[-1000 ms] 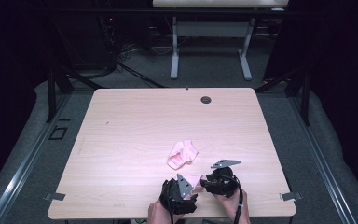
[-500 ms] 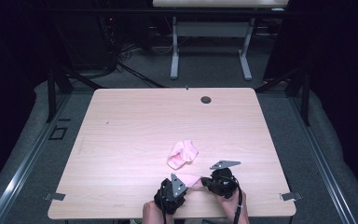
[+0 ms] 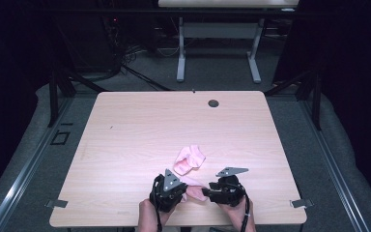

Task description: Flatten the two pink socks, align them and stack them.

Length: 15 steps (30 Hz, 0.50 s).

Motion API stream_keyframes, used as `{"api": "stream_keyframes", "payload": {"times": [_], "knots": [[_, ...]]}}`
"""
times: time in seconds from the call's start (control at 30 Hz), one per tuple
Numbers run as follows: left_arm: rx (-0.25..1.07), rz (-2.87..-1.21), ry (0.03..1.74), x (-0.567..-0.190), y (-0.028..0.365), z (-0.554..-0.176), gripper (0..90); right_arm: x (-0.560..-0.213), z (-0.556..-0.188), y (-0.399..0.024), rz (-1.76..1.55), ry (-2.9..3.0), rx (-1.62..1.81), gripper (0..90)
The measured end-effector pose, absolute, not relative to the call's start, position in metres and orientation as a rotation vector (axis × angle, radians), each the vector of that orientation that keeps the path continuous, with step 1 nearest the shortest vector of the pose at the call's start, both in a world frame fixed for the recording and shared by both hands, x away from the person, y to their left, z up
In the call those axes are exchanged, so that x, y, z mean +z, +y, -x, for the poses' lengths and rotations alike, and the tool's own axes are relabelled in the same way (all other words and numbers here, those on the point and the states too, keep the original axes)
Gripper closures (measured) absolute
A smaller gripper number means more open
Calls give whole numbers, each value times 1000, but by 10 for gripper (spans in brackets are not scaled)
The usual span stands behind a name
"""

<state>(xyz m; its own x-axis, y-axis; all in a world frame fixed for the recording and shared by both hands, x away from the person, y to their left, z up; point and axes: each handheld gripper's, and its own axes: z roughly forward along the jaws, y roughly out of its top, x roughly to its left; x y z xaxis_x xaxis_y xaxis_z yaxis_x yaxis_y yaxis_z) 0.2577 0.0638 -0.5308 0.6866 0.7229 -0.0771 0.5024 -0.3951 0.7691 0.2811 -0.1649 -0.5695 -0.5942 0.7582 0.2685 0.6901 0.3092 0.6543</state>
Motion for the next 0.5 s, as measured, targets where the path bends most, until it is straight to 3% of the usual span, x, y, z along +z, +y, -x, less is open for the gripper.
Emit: {"api": "stream_keyframes", "payload": {"times": [0.1, 0.37, 0.5], "knots": [[333, -2071, 932, -526, 69, -260, 880, -571, -280, -162, -1359, 2497, 1161, 604], [297, -2060, 919, -515, 80, -264, 880, -569, -275, -159, -1295, 2488, 1197, 864], [269, -2059, 909, -511, 84, -264, 880, -556, -276, -167, -1255, 2473, 1196, 875]]}}
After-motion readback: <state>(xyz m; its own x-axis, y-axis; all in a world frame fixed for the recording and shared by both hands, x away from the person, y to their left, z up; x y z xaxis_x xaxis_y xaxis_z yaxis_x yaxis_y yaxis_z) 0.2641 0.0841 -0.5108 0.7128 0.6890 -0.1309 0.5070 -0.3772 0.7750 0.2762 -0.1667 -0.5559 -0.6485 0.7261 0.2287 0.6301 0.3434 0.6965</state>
